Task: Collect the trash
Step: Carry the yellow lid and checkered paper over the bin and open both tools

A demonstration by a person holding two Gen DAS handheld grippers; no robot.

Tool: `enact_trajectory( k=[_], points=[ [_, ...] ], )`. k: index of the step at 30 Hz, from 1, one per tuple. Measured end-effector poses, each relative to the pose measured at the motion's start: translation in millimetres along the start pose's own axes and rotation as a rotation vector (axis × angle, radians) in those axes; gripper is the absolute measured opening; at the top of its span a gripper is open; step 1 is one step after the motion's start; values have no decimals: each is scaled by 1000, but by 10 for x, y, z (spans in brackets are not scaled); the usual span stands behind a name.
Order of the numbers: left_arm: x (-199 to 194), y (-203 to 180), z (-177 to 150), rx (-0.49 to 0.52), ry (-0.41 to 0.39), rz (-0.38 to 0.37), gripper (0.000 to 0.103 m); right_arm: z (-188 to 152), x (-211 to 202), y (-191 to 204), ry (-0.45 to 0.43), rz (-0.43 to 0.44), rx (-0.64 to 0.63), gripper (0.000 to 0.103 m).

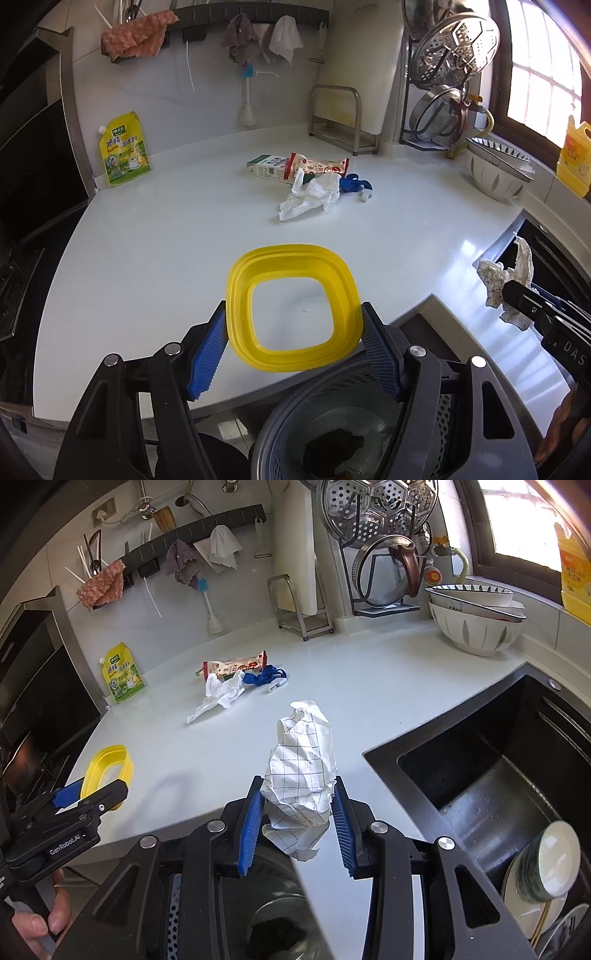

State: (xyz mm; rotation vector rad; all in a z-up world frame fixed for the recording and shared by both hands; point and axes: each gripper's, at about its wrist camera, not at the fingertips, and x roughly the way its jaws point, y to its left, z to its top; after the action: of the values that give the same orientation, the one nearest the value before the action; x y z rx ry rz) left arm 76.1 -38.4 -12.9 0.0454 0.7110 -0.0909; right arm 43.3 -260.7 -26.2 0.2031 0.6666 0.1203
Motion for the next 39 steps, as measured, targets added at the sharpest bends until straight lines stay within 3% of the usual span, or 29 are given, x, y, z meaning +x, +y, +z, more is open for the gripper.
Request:
enact_trajectory(
  k=[10,17,25,39],
  points=[
    [-335,-5,-447,68,-20,-62,67,-720,-436,293,3,-2,45,35],
    [-361,11,-769,68,-3,-94,67,-1070,-549,390,17,-30,12,35],
    [-344,-17,-1005,71,44,-136,68,-1341,-540,434,53,-26,14,36],
    [-293,66,-1079,52,76,-146,69,-1408,-494,527,75,-8,-10,36]
  ],
)
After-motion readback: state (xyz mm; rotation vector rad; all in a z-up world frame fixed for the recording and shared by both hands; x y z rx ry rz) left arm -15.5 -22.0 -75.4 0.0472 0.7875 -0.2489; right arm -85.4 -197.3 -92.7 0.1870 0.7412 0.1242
